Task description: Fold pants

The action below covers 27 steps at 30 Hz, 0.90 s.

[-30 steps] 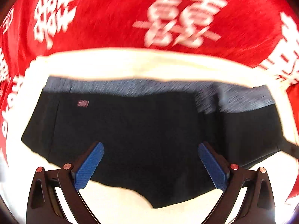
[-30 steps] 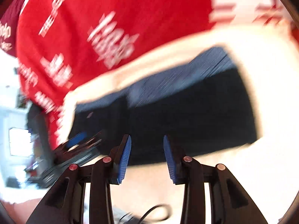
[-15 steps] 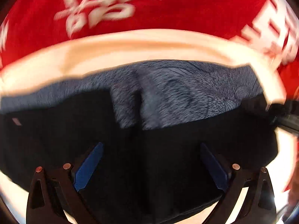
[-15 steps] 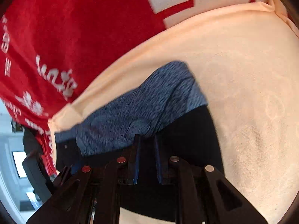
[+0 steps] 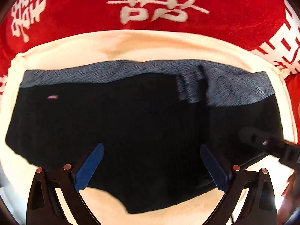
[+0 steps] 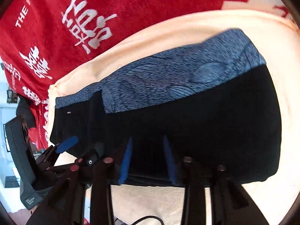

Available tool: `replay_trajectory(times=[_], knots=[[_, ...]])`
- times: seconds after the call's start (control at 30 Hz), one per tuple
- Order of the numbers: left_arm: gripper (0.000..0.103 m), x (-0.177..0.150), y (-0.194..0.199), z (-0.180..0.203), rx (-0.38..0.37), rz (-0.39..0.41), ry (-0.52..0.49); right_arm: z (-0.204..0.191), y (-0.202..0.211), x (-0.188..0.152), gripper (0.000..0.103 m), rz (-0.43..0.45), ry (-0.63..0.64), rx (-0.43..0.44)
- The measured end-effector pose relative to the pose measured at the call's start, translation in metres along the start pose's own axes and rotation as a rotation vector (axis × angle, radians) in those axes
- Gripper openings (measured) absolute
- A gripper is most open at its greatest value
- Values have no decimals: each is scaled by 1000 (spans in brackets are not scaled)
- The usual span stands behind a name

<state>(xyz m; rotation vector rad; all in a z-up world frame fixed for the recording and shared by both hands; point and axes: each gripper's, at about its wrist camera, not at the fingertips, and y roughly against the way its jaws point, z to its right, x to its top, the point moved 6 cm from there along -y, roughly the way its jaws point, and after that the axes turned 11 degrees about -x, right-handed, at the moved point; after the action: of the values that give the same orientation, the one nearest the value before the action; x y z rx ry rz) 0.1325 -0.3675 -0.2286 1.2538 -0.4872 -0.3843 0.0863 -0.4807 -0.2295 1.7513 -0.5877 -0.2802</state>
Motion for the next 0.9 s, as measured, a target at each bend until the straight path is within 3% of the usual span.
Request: replay_trajectory(times=[0.17, 0.33, 0.4, 0.43, 0.5, 0.7, 0.9], knots=[[103, -10, 11, -20, 8, 0, 42, -26, 12, 12, 42, 48, 86, -48], [103, -28, 22, -45, 20, -3, 58, -41, 3, 35, 43, 84, 68, -47], [103, -33, 25, -54, 26, -4, 67, -49, -17, 36, 43, 37, 50, -33], [103, -30, 20, -52, 29, -5, 74, -51, -29, 31, 44, -11, 46, -39], [103, -38, 22, -76, 34, -8, 91, -60, -28, 24, 45, 30, 88, -80], [103, -65, 29, -117, 50, -17, 153, -74, -16, -19, 50, 9, 240, -140], [103, -106, 29, -154, 49, -38, 228, -80, -5, -44, 51, -5, 261, -198]])
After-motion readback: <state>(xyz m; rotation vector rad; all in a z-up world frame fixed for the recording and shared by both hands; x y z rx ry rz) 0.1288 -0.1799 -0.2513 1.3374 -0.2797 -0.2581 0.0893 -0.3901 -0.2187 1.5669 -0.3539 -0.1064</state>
